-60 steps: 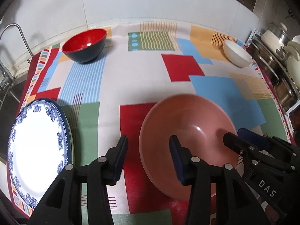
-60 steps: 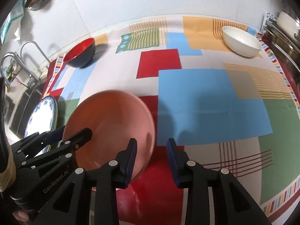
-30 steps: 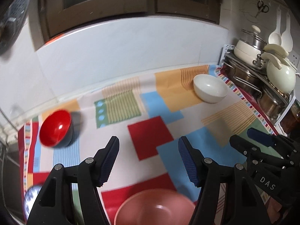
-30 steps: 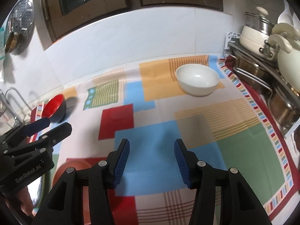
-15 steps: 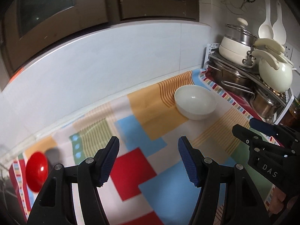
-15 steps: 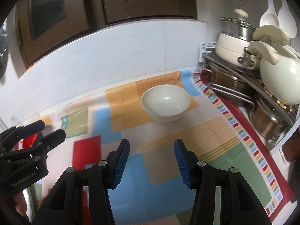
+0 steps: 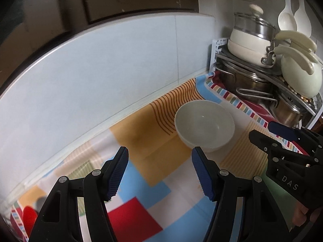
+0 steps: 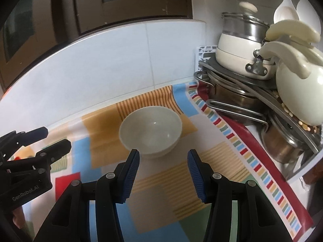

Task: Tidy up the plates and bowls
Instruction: 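Move both grippers to the white bowl by the pot rack, then close both grippers on the white bowl rim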

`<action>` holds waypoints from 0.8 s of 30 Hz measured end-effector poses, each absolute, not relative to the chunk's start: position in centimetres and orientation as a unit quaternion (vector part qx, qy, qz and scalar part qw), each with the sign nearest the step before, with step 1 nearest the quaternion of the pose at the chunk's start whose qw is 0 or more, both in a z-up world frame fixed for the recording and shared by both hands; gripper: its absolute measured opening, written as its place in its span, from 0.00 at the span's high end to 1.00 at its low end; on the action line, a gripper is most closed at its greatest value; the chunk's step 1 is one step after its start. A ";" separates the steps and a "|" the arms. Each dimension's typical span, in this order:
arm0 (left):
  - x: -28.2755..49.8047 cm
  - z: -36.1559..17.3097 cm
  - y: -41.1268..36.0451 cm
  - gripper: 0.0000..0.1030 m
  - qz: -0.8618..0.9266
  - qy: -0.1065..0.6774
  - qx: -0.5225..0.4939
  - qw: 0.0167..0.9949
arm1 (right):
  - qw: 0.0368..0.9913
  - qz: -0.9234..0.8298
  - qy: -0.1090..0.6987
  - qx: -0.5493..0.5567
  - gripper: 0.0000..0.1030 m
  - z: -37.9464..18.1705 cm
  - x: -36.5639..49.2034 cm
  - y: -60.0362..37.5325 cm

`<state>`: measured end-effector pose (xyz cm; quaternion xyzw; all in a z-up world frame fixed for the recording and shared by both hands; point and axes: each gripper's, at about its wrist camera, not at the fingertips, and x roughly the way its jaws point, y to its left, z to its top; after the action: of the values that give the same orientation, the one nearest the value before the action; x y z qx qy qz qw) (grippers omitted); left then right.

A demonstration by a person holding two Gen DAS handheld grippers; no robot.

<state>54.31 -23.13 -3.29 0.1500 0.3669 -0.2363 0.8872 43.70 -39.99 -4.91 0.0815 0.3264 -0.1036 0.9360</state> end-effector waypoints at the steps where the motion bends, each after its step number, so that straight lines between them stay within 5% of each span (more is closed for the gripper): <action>1: 54.8 -3.5 -23.6 0.37 -0.240 0.368 0.153 0.885 | 0.936 -0.105 0.327 0.083 0.51 -5.1 44.1 -40.3; 24: 62.5 -10.8 -30.5 0.50 -0.268 0.436 0.177 0.841 | 0.914 -0.128 0.367 0.117 0.55 -10.3 51.9 -44.5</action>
<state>62.55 -30.51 -10.76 0.1769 0.4362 -0.2678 0.8407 51.88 -44.53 -10.31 0.1172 0.3673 -0.1276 0.9138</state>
